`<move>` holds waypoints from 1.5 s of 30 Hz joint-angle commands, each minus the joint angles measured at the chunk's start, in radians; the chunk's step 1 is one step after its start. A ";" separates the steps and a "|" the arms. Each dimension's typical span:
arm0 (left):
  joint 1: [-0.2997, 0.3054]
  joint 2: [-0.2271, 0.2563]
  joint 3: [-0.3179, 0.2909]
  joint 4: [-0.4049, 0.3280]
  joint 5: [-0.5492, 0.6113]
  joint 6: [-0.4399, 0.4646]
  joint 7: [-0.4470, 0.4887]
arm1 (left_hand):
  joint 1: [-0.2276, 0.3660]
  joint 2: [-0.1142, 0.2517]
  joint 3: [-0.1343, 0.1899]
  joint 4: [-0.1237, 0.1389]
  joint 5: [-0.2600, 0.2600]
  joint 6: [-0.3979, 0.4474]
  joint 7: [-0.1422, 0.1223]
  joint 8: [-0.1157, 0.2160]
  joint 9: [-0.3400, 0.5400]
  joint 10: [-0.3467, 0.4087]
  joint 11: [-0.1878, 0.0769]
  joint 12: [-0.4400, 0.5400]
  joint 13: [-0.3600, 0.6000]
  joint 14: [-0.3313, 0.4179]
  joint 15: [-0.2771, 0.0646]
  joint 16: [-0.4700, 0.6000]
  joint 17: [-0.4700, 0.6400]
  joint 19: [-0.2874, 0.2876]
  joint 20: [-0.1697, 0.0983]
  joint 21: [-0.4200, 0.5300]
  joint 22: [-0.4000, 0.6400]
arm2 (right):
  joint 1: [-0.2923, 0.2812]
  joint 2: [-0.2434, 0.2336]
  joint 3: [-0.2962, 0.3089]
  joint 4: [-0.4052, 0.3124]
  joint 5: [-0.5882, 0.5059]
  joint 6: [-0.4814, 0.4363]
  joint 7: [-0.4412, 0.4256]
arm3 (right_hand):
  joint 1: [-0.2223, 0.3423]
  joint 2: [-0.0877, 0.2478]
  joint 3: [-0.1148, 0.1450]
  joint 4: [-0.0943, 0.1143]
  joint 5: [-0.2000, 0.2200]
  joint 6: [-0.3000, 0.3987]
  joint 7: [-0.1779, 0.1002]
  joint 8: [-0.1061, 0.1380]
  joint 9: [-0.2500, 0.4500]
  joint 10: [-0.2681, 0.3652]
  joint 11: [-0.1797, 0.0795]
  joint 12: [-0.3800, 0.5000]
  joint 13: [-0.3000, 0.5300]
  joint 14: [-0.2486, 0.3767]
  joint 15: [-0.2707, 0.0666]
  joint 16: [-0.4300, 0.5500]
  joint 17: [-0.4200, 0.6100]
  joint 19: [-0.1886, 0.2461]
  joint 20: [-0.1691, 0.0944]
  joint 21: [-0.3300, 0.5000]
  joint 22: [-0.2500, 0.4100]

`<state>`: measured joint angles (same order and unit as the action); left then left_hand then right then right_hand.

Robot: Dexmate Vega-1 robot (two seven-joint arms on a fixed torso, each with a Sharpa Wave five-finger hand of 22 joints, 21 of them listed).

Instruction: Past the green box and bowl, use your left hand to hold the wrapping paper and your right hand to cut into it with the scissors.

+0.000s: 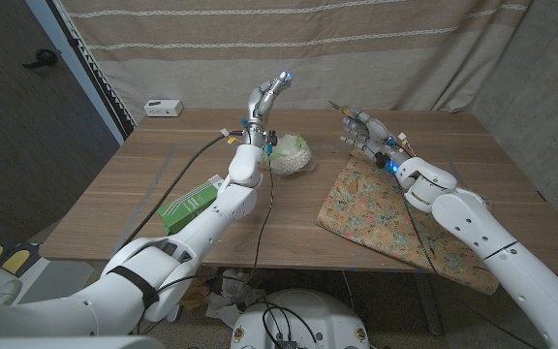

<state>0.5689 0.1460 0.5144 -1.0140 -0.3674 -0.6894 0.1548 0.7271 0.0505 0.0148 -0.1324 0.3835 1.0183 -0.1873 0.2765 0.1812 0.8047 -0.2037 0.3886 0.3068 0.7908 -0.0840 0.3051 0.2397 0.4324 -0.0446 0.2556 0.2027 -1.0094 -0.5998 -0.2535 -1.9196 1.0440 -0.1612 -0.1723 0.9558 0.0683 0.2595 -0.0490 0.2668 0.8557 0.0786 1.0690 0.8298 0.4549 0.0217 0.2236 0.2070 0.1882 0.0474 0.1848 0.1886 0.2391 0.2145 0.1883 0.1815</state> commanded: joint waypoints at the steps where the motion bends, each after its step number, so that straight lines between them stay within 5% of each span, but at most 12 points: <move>1: 0.010 0.048 -0.014 -0.033 -0.067 0.029 -0.117 | 0.023 -0.005 0.007 -0.005 -0.012 -0.091 -0.017 -0.051 0.005 0.050 -0.001 0.033 0.024 0.047 -0.143 0.002 0.008 0.011 -0.001 0.007 0.005 | 0.019 0.016 -0.005 -0.010 0.131 -0.013 0.065 | 0.000 -0.010 -0.035 -0.044 0.006 -0.093 -0.104 0.007 0.002 0.001 -0.007 0.000 0.003 0.001 -0.007 0.004 0.002 0.000 0.002 0.009 0.003; 10: -0.006 0.041 -0.018 0.011 -0.108 0.017 -0.188 | 0.028 0.005 0.013 -0.003 -0.028 -0.022 0.006 -0.036 0.009 0.140 -0.004 0.091 0.054 0.133 -0.143 0.009 0.017 0.031 -0.003 0.016 0.007 | 0.040 0.044 -0.005 0.027 0.265 -0.048 0.133 | -0.023 -0.010 -0.052 -0.037 0.013 -0.095 -0.126 0.011 -0.012 -0.010 -0.030 -0.003 0.003 -0.005 -0.024 0.003 0.002 -0.018 0.003 0.005 0.003; 21: -0.029 0.031 -0.020 0.058 -0.125 0.004 -0.232 | 0.028 0.003 0.012 -0.003 -0.037 0.027 0.008 -0.025 0.009 0.156 -0.005 0.106 0.065 0.159 -0.143 0.007 0.020 0.038 -0.005 0.020 0.009 | 0.061 0.085 -0.002 0.100 0.496 -0.166 0.228 | -0.053 -0.010 -0.075 -0.028 0.028 -0.103 -0.154 0.015 -0.026 -0.032 -0.056 -0.009 0.003 -0.039 -0.043 -0.003 0.002 -0.052 0.002 0.000 0.004; 45: -0.010 0.052 -0.022 0.015 -0.123 0.038 -0.225 | 0.025 0.000 0.009 0.000 -0.046 0.064 0.018 -0.019 0.006 0.149 -0.004 0.109 0.075 0.159 -0.143 -0.006 0.020 0.035 -0.005 0.020 0.011 | 0.063 0.165 0.002 0.151 0.549 -0.133 0.227 | -0.090 -0.024 -0.115 -0.024 0.078 -0.096 -0.184 0.018 -0.069 -0.055 -0.099 -0.012 0.003 -0.062 -0.074 0.002 0.003 -0.081 0.002 0.003 0.003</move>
<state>0.5434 0.1871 0.4943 -0.9711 -0.4907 -0.6709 -0.0801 0.7505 0.0532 0.0217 -0.1337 0.3392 1.0736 -0.1659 0.2517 0.1859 0.9531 -0.2105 0.4920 0.3783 0.9436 -0.1375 0.3007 0.2579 0.4607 -0.0448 0.2708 0.2119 -0.9468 -0.4715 -0.2494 -1.7934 1.5611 -0.2985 0.0556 0.8693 0.0516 0.1505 -0.0711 0.3368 0.8935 0.0408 1.0798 0.7644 0.3963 -0.0701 0.2090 0.2068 0.1279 -0.0203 0.1848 0.1884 0.1658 0.2162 0.1884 0.1813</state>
